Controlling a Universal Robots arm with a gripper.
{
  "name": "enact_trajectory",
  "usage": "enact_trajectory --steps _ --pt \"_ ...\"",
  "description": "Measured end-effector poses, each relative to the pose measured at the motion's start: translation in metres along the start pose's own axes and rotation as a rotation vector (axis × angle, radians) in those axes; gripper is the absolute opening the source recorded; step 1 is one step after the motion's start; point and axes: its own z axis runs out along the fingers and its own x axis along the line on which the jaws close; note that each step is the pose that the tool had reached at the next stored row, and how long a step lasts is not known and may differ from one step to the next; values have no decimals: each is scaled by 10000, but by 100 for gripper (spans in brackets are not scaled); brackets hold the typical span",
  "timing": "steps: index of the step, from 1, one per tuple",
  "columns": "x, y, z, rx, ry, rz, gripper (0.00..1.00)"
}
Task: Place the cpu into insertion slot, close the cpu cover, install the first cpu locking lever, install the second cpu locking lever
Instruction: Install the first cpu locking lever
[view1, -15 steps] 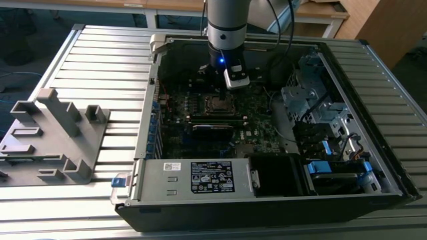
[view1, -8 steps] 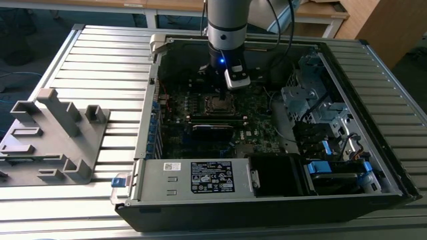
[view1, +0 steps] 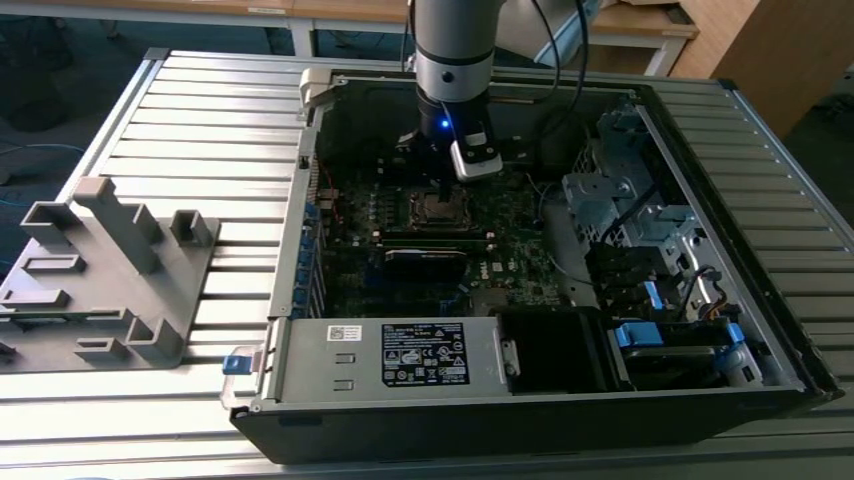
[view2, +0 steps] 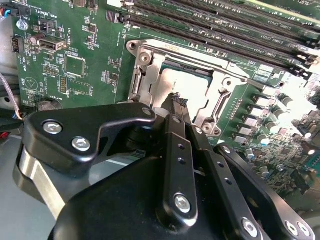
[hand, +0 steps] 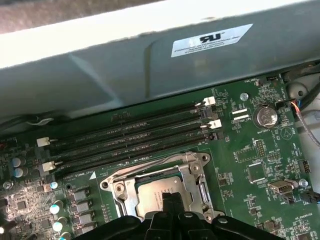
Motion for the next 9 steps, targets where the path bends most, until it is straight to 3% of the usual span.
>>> enact_trajectory --steps 9 --pt "0 1 2 -13 9 -200 11"
